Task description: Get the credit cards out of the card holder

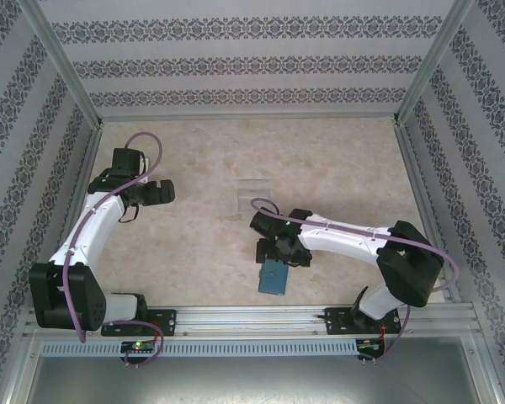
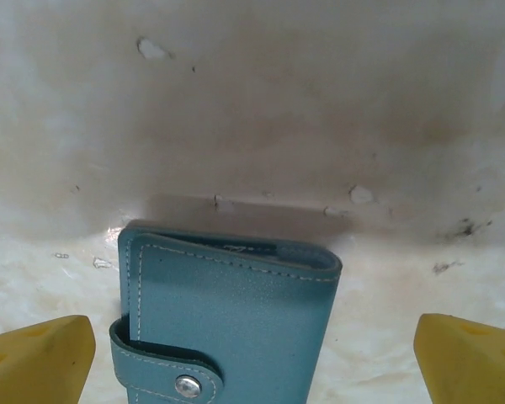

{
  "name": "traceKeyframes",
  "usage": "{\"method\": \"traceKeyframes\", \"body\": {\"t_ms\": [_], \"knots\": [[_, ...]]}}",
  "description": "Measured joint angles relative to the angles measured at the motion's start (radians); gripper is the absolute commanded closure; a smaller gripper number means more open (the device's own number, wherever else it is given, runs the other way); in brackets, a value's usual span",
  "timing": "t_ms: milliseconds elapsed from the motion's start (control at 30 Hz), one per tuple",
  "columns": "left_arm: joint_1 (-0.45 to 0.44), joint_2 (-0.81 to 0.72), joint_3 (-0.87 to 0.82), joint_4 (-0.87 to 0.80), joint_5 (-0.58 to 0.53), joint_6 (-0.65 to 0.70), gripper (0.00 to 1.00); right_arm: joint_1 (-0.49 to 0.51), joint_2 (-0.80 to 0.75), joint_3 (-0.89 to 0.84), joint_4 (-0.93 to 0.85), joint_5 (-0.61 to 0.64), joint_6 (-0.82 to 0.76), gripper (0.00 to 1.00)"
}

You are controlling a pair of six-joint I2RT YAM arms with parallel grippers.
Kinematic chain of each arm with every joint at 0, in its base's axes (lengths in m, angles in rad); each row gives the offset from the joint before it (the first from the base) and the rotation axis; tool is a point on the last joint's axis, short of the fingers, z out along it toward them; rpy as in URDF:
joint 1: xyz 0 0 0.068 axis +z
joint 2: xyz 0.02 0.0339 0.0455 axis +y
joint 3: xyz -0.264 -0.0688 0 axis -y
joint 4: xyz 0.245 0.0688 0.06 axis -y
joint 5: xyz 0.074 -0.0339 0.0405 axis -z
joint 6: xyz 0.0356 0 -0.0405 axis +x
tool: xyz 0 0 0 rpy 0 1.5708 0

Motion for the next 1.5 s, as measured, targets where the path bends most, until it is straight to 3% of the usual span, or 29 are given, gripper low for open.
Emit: {"method": "traceKeyframes", "body": {"t_ms": [533, 933, 1500], "knots": [[0.000, 0.013, 0.000, 0.000, 0.000, 0.000, 0.00, 0.079, 0.087, -0.024, 0.106, -0.066, 0.089, 0.04], [0.000, 0.013, 0.000, 0.000, 0.004, 0.000, 0.00, 0.098, 0.088, -0.039, 0.114, -0.068, 0.121, 0.19], [0.000, 0.013, 0.000, 0.000, 0.004, 0.000, 0.00, 0.102, 0.131, 0.052, 0.090, -0.063, 0.099, 0.24]]}}
